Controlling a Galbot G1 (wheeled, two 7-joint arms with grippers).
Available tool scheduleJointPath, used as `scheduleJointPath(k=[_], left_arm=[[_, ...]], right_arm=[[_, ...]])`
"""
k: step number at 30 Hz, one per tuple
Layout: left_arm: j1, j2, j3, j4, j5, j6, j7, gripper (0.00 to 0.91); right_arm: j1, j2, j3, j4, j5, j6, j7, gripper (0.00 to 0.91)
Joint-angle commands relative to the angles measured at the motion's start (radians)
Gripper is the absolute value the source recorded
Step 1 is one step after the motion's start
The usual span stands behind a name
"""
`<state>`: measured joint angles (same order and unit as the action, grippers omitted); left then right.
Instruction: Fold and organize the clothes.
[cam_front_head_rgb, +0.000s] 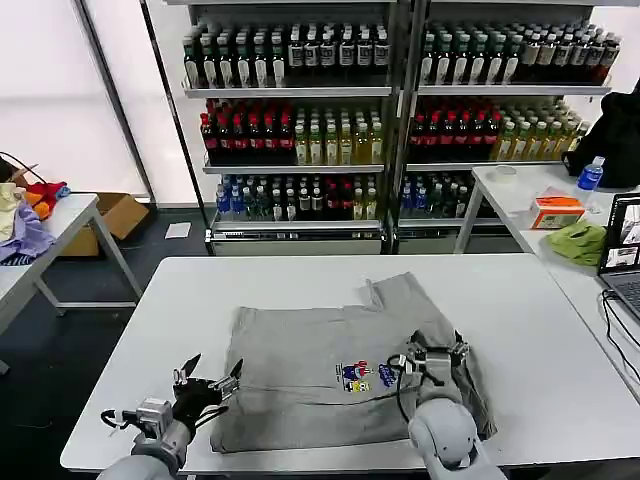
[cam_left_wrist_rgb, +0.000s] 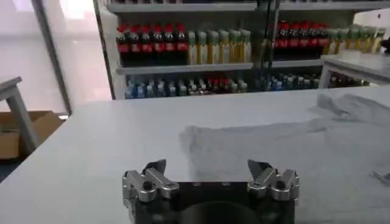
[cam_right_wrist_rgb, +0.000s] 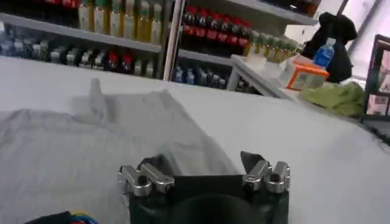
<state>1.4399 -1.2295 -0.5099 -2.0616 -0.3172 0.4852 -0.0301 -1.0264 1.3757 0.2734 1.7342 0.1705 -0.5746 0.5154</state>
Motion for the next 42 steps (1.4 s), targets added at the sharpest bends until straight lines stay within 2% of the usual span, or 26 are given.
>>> scheduleJointPath(k=[1, 7, 16, 22, 28, 42], left_arm=[[-0.139, 0.039, 0.026, 0.099, -0.042, 0.022, 0.001, 0.907], [-0.265, 0.062, 0.058, 0.194, -0.106, 0.024, 0.001, 0.907], [-0.492, 0.086, 0.168, 0.416, -0.158, 0.021, 0.02, 0.907], [-0.58, 0.085, 0.206, 0.532, -0.161, 0.013, 0.025, 0.907], [-0.623, 0.07, 0.234, 0.597, -0.144, 0.0, 0.028, 0.907], [-0.609, 0.05, 0.244, 0.629, -0.116, 0.004, 0.028, 0.907]], right_arm=[[0.143, 0.028, -0.01, -0.109, 0.002, -0.005, 0.005, 0.907], [0.241, 0.07, 0.013, -0.242, 0.059, -0.003, 0.006, 0.907], [0.393, 0.118, 0.032, -0.469, 0.071, 0.01, -0.052, 0.907], [0.491, 0.143, 0.04, -0.593, 0.065, 0.033, -0.087, 0.907], [0.537, 0.177, 0.05, -0.698, 0.058, 0.05, -0.097, 0.907], [0.546, 0.193, 0.062, -0.754, 0.061, 0.051, -0.112, 0.907]])
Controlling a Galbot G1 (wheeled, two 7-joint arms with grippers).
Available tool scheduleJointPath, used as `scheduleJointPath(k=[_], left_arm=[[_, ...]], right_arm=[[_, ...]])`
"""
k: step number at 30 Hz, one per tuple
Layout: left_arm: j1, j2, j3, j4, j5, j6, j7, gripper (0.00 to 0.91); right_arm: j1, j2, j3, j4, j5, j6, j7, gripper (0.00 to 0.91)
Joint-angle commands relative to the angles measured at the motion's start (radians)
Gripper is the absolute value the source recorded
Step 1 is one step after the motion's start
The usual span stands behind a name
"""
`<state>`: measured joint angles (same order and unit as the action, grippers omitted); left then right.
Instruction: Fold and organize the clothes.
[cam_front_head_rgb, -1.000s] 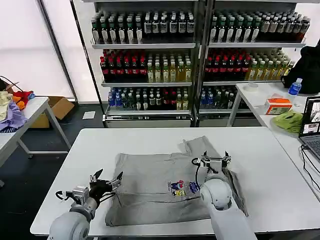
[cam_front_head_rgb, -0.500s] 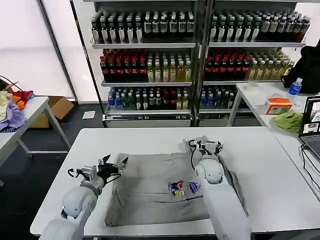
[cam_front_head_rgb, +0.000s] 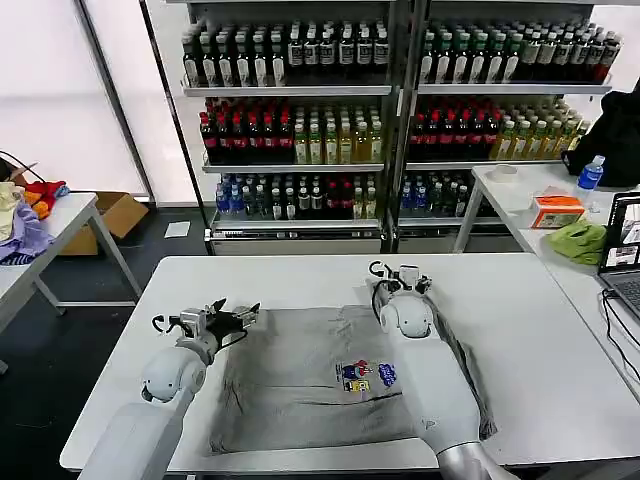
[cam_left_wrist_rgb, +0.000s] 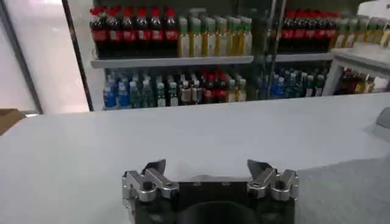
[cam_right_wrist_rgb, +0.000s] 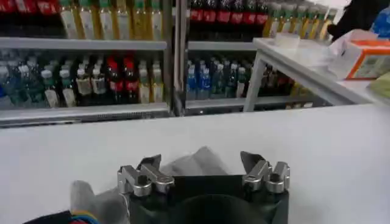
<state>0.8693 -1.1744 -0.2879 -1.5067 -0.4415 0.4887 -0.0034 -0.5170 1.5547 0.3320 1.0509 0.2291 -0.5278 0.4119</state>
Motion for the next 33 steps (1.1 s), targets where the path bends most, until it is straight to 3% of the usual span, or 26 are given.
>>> scheduleJointPath(k=[1, 2, 3, 4, 5, 6, 7, 9, 12, 14, 27, 33], left_arm=[[-0.037, -0.007, 0.022, 0.076, 0.009, 0.002, 0.001, 0.806], [-0.035, -0.009, 0.022, 0.077, 0.009, 0.003, 0.0, 0.695], [-0.034, -0.01, 0.022, 0.078, 0.009, 0.005, 0.0, 0.343], [-0.029, -0.013, 0.024, 0.078, 0.009, 0.009, -0.001, 0.222], [-0.027, -0.016, 0.025, 0.077, 0.009, 0.011, -0.003, 0.05], [-0.023, -0.018, 0.026, 0.076, 0.009, 0.013, -0.003, 0.02], [-0.017, -0.021, 0.028, 0.075, 0.01, 0.017, -0.004, 0.01], [-0.008, -0.023, 0.03, 0.071, 0.013, 0.02, -0.002, 0.01], [0.003, -0.022, 0.035, 0.063, 0.019, 0.021, -0.001, 0.01], [0.016, -0.023, 0.033, 0.051, 0.022, 0.022, 0.004, 0.01], [0.062, -0.031, 0.013, 0.0, 0.02, 0.023, 0.006, 0.0], [0.072, -0.043, 0.001, -0.032, 0.025, -0.044, -0.022, 0.0]], right_arm=[[0.036, 0.014, 0.004, -0.072, 0.002, 0.004, -0.008, 0.907], [0.033, 0.013, 0.002, -0.072, 0.001, 0.002, -0.007, 0.907], [0.031, 0.013, 0.001, -0.072, 0.001, 0.002, -0.006, 0.897], [0.027, 0.012, -0.001, -0.071, 0.0, 0.0, -0.006, 0.856], [0.024, 0.012, -0.001, -0.07, 0.001, -0.002, -0.006, 0.605], [0.021, 0.012, -0.002, -0.069, 0.001, -0.002, -0.006, 0.484], [0.015, 0.013, -0.002, -0.066, 0.001, -0.002, -0.006, 0.262], [0.009, 0.013, -0.002, -0.058, 0.002, -0.004, -0.005, 0.131], [-0.004, 0.014, -0.002, -0.042, 0.005, -0.011, 0.0, 0.101], [-0.013, 0.013, -0.001, -0.03, 0.007, -0.016, 0.004, 0.0], [-0.077, 0.003, 0.0, 0.068, 0.02, -0.03, 0.036, 0.0], [-0.114, -0.02, -0.01, 0.173, 0.059, -0.011, 0.044, 0.0]])
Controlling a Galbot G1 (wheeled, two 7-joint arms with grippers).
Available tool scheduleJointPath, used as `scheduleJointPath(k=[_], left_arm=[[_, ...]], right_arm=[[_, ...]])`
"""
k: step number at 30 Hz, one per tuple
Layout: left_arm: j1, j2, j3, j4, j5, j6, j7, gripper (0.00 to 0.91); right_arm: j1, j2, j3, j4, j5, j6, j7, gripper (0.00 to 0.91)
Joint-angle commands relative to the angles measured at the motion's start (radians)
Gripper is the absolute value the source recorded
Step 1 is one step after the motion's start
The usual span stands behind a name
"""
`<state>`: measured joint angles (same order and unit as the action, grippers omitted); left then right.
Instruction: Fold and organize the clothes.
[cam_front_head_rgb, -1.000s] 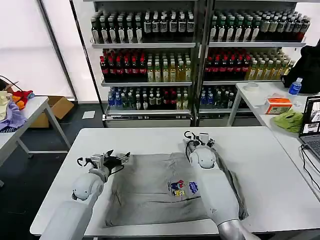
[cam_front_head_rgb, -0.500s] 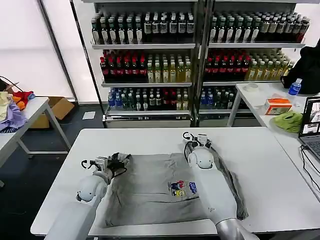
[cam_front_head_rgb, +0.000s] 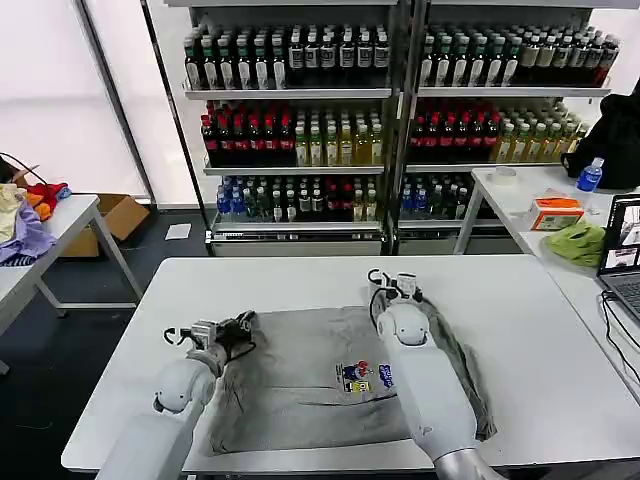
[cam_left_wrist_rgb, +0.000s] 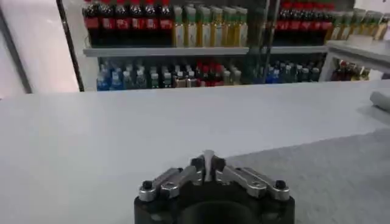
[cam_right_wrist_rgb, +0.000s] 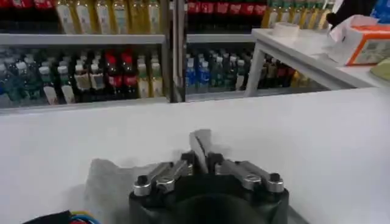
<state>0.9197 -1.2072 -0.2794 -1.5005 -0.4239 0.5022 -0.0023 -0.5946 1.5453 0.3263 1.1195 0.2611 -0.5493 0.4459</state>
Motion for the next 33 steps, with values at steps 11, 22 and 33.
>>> scheduleJointPath(k=[11, 22, 33], left_arm=[[0.064, 0.005, -0.058, -0.181, 0.009, -0.085, -0.023, 0.0], [0.239, 0.04, -0.132, -0.336, 0.009, -0.073, 0.003, 0.0], [0.432, -0.001, -0.183, -0.431, 0.071, -0.097, 0.028, 0.0]], right_arm=[[-0.098, -0.079, -0.023, 0.335, 0.075, -0.003, 0.029, 0.0], [-0.262, -0.122, -0.033, 0.567, 0.069, -0.019, 0.037, 0.0], [-0.506, -0.19, 0.037, 0.807, 0.119, -0.024, 0.049, 0.0]])
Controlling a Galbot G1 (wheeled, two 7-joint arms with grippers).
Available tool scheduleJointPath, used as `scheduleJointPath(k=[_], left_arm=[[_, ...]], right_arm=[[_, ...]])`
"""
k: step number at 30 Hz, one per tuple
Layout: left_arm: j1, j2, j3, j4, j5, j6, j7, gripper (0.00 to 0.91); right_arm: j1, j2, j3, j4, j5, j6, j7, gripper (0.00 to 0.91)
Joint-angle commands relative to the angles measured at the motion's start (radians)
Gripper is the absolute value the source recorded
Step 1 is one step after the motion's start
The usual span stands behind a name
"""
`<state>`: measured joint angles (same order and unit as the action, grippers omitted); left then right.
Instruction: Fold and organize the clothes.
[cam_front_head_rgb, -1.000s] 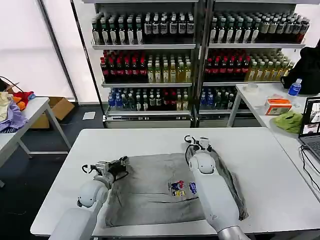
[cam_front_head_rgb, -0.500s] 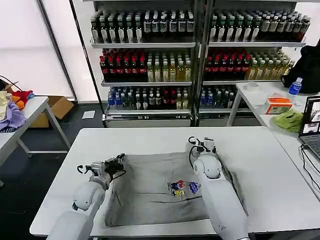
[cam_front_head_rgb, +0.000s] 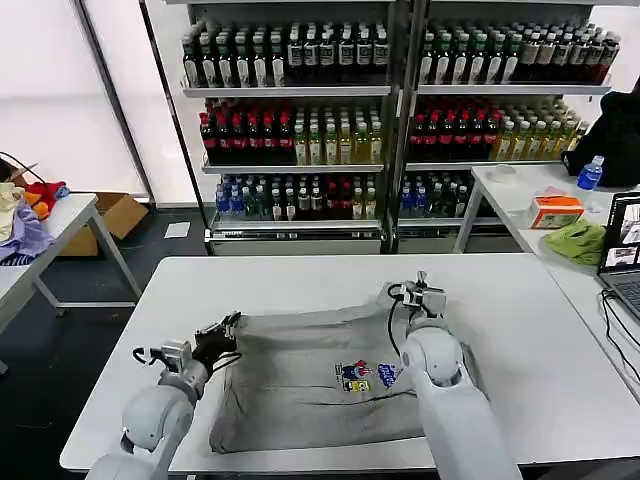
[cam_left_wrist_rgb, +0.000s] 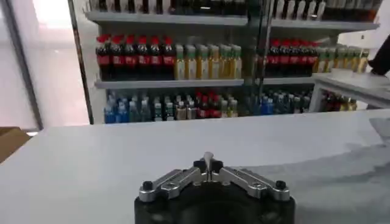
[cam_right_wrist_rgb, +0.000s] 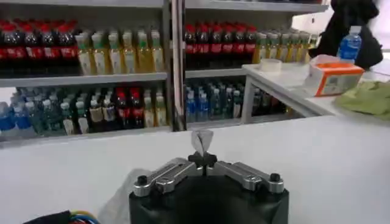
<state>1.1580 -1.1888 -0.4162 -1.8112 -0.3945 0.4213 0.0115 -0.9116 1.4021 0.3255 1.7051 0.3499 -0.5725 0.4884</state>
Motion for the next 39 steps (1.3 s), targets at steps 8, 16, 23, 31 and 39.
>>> scheduleJointPath(k=[8, 16, 23, 31, 39], left_arm=[[0.252, -0.047, -0.049, -0.137, 0.075, -0.029, 0.027, 0.0], [0.277, -0.057, -0.048, -0.139, 0.089, -0.037, 0.037, 0.0], [0.288, -0.063, -0.048, -0.127, 0.1, -0.043, 0.048, 0.0], [0.3, -0.057, -0.056, -0.126, 0.108, -0.045, 0.057, 0.0], [0.315, -0.055, -0.065, -0.165, 0.112, -0.043, 0.057, 0.0]], right_arm=[[-0.365, -0.112, 0.169, 0.42, 0.111, -0.006, 0.004, 0.0], [-0.561, -0.122, 0.222, 0.512, 0.113, 0.018, -0.012, 0.0], [-0.634, -0.107, 0.198, 0.482, 0.047, 0.059, -0.021, 0.0], [-0.659, -0.096, 0.182, 0.444, 0.001, 0.08, -0.021, 0.0], [-0.675, -0.097, 0.184, 0.461, -0.005, 0.088, -0.018, 0.0]])
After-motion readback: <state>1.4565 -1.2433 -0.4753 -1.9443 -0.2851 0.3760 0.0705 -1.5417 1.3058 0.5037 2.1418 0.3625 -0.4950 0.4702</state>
